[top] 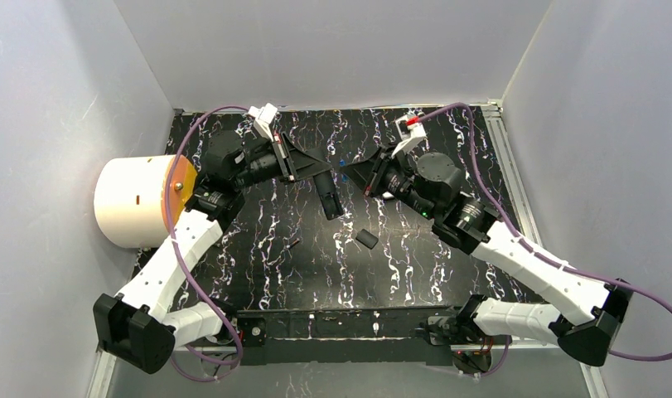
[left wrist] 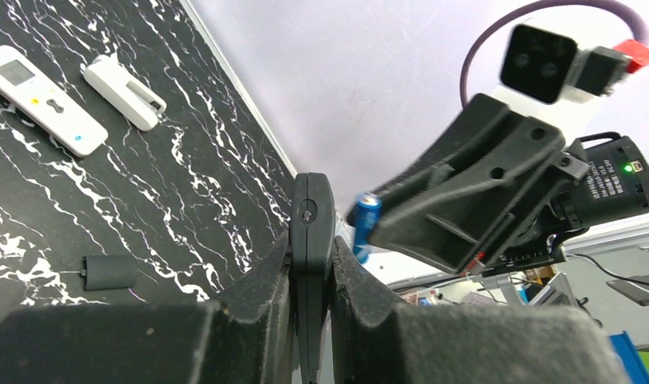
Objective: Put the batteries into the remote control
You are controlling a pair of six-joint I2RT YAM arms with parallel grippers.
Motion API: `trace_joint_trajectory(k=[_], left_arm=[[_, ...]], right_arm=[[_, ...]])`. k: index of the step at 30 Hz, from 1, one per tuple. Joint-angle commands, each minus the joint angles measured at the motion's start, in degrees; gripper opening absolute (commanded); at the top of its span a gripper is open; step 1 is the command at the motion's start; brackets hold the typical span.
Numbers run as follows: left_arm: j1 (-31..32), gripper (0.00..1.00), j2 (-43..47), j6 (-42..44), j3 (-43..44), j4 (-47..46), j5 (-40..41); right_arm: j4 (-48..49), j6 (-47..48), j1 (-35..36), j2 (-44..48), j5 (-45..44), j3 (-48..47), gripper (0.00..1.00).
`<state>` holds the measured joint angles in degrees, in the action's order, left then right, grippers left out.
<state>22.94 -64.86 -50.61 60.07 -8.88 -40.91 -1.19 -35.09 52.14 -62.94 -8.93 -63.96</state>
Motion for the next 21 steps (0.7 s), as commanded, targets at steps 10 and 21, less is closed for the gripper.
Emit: trace_joint_trajectory(k=[10, 21], left_arm=[[-0.80, 0.00, -0.17, -3.92, 3.53, -1.49, -2.83], [-2.26, 0.00, -2.16, -11.26, 1.44, -6.49, -2.71]], right_arm=[[4.71, 7.45, 0.24, 1.09, 12.38, -3.82, 0.09], [5.11, 9.13, 1.38, -1.34, 11.21, -3.64, 0.09]])
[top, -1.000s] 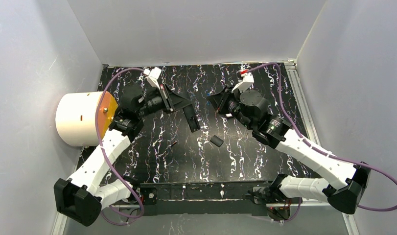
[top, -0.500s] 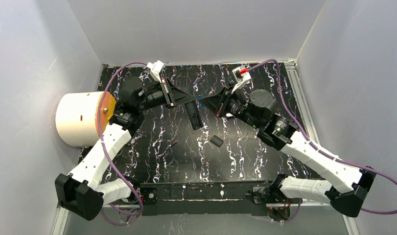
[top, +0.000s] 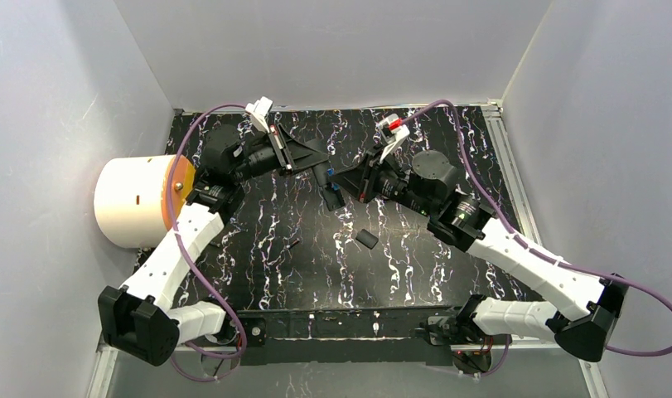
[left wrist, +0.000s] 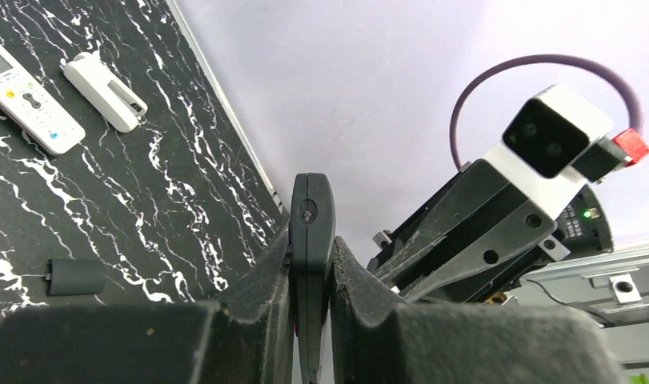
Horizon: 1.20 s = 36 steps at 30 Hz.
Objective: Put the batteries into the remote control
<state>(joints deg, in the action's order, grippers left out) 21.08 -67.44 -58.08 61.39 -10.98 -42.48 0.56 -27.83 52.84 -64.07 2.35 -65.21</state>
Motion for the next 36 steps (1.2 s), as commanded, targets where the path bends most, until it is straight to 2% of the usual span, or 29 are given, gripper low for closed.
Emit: trace_joint_trajectory(k=[1, 15, 36], left_arm=[[-0.36, 0.00, 0.34, -4.76, -0.14, -5.32, -1.06], [-0.42, 0.00, -1.16, -19.97, -6.91, -20.30, 1.27], [-0.37, 0.00, -2.25, -26.23, -8.12, -24.40, 2.62]], right_arm=[[3.39, 2.16, 0.89, -0.43, -0.37, -2.42, 0.09], [3.92, 10.24, 4.83, -0.58, -11.27, -1.00, 0.09], [2.85, 9.96, 5.83, 2.85, -12.16, 3.03, 0.12]])
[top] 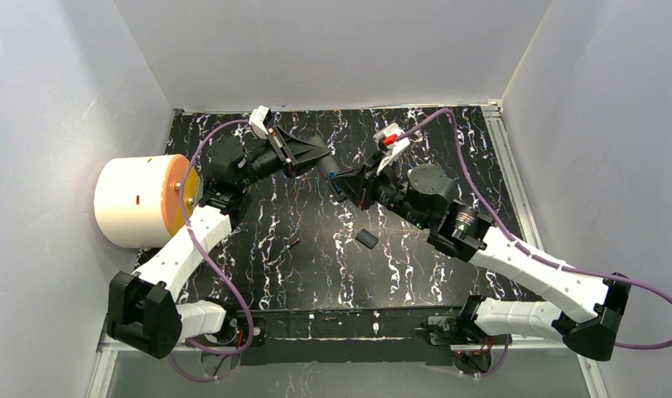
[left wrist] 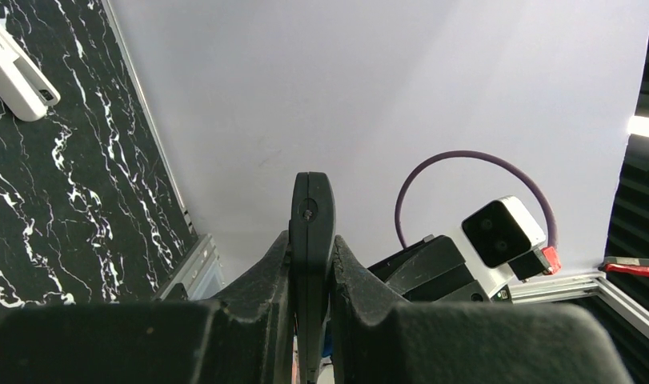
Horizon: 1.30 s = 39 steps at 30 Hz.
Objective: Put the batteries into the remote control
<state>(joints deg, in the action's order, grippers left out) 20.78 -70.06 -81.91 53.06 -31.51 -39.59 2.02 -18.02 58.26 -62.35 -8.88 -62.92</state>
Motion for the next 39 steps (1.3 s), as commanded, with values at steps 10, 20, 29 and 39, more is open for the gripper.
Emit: trace_joint_trajectory(k=[10, 20, 29, 39], left_arm=[[-0.13, 0.00, 0.91, -1.59, 0.29, -4.20, 0.85], [-0.14, 0.00, 0.54, -1.69, 0.73, -4.18, 1.19], [-0.19, 0.00, 0.85, -1.45, 1.26, -6.87, 1.79], [-0.13, 0.00, 1.33, -0.49, 1.52, -11.67, 2.52]], right_arm=[[1.27, -2.27, 0.52, 2.32, -1.81, 2.16, 0.13], [0.01, -2.10, 0.58, 2.71, -1.84, 3.46, 0.09], [-6.92, -1.40, 0.62, 0.63, -3.48, 3.09, 0.02], [-12.97, -1.47, 0.60, -3.57, -4.34, 1.44, 0.01]])
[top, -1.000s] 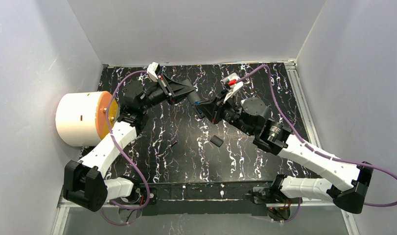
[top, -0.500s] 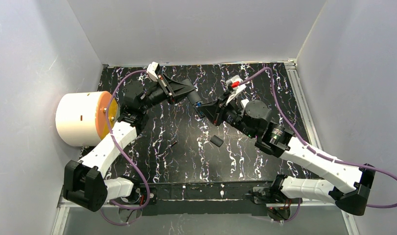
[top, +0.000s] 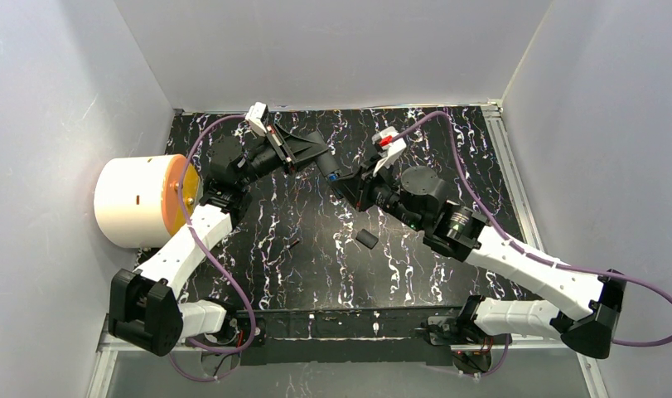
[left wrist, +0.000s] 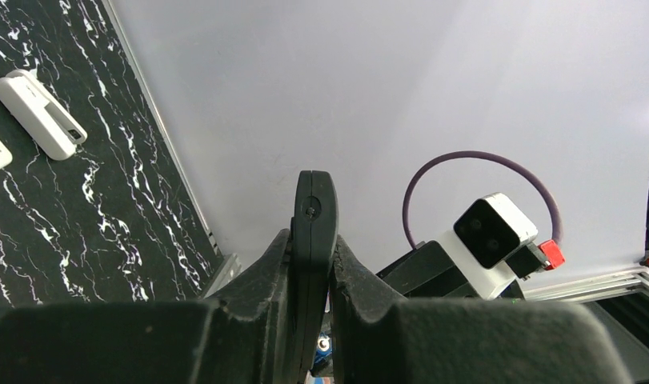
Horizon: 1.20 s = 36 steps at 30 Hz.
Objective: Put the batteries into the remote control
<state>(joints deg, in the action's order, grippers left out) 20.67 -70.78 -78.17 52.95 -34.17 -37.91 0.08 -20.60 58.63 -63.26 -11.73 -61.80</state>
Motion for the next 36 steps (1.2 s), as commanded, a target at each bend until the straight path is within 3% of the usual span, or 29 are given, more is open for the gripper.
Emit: trace_joint_trajectory(k=[1, 36], left_arm=[[-0.07, 0.00, 2.05, -4.31, 1.63, -9.10, 0.97], [-0.98, 0.00, 3.34, -3.67, 3.47, -9.33, 0.11]], right_arm=[[-11.50, 1.09, 0.25, -2.84, -1.61, 0.16, 0.01], [-21.88, 1.37, 0.21, -5.88, 0.05, 2.54, 0.01]])
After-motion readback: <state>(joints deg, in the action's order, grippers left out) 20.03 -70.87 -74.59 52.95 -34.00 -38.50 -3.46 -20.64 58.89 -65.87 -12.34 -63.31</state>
